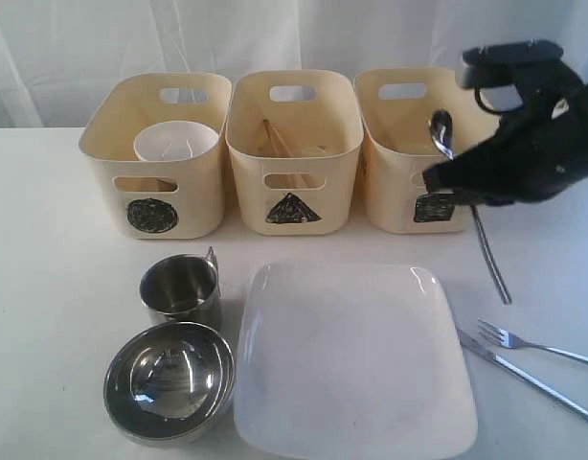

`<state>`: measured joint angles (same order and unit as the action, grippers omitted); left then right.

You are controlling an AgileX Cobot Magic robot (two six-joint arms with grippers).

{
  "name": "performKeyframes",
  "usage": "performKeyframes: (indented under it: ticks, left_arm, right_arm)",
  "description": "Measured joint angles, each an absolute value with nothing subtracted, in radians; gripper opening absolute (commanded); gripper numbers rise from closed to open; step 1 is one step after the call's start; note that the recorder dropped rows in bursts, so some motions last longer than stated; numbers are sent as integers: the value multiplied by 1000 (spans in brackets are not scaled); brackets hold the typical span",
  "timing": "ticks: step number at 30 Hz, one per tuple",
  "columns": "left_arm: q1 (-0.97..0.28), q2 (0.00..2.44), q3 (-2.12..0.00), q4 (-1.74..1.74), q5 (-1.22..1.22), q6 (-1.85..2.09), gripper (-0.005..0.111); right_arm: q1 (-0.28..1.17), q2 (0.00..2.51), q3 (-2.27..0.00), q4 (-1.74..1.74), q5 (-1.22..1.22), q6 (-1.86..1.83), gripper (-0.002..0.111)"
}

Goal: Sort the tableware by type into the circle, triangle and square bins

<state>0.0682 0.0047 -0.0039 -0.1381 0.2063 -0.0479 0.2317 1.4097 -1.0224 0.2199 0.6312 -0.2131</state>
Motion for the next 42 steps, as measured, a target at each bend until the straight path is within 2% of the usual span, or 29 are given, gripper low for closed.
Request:
performKeyframes:
  ticks: [6,16,29,31,37,42]
  left_arm:
    - [68,5,-4,-138,206,-48,0]
    - [68,5,-4,-138,206,-48,0]
    - [68,5,-4,-138,206,-48,0]
    - [68,5,-4,-138,206,-48,0]
    - [68,5,-4,-138,206,-48,0]
    - [68,5,-4,-138,206,-48,0]
  right_arm:
    - [240,1472,-1153,560,513,-459,0]
    - [242,1769,-1434,1033,365,-754,0]
    - [334,2089,-1781,1122,308,-885,0]
    - [344,2122,-1812,1122,320,-914,4]
    - [358,2157,-1841,1122,359,-950,30]
    - [358,2157,-1844,1122,369,-947,37]
